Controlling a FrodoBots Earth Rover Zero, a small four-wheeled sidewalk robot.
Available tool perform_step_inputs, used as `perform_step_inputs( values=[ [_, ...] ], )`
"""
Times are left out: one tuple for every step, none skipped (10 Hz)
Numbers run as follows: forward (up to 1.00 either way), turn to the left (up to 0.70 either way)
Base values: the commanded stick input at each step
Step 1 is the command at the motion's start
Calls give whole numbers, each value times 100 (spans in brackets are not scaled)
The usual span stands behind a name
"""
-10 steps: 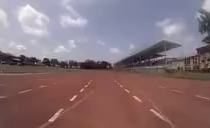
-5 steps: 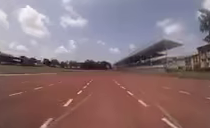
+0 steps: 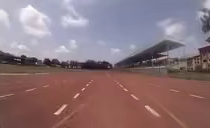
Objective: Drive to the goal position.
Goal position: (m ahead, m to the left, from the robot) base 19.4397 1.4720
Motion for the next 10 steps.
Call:
perform_step_inputs(
  values=[
    [70,0],
    [70,0],
    [70,0],
    [70,0],
    [70,0],
    [70,0],
    [70,0],
    [70,0],
    [70,0],
    [70,0]
  ],
)
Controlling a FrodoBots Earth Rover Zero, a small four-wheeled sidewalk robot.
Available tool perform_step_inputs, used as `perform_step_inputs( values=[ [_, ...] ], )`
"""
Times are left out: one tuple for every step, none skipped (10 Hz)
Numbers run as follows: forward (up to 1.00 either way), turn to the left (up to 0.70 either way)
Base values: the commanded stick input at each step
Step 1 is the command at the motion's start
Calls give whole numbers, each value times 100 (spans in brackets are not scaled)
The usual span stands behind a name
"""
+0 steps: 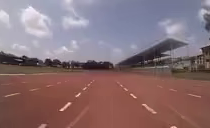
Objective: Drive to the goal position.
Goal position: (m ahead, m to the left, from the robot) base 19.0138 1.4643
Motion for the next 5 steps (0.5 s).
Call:
perform_step_inputs(
  values=[
    [70,0],
    [70,0],
    [70,0],
    [70,0],
    [70,0]
  ],
)
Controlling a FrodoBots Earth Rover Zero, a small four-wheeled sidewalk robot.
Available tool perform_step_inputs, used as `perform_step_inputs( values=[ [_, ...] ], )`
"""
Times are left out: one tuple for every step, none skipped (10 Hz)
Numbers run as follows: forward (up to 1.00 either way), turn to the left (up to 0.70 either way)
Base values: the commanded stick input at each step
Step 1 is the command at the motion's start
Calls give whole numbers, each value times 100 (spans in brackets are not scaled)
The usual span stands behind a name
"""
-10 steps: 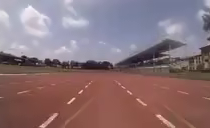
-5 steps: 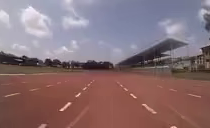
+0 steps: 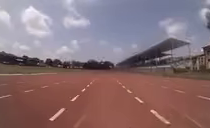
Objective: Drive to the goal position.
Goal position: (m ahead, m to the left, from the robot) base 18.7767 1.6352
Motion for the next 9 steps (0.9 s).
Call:
perform_step_inputs(
  values=[
    [70,0],
    [70,0],
    [70,0],
    [70,0],
    [70,0],
    [70,0],
    [70,0],
    [70,0],
    [70,0]
  ],
)
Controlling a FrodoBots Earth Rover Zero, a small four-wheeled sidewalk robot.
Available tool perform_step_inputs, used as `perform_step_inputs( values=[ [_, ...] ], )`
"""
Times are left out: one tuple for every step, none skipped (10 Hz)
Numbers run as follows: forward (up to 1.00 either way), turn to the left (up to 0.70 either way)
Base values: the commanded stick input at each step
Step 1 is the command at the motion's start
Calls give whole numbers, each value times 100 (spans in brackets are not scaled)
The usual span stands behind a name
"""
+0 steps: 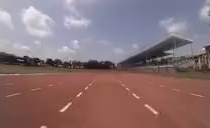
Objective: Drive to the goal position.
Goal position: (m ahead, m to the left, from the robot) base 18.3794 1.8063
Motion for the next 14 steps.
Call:
perform_step_inputs(
  values=[
    [70,0],
    [70,0],
    [70,0],
    [70,0],
    [70,0],
    [70,0],
    [70,0],
    [70,0],
    [70,0],
    [70,0],
    [70,0],
    [70,0],
    [70,0],
    [70,0]
  ],
)
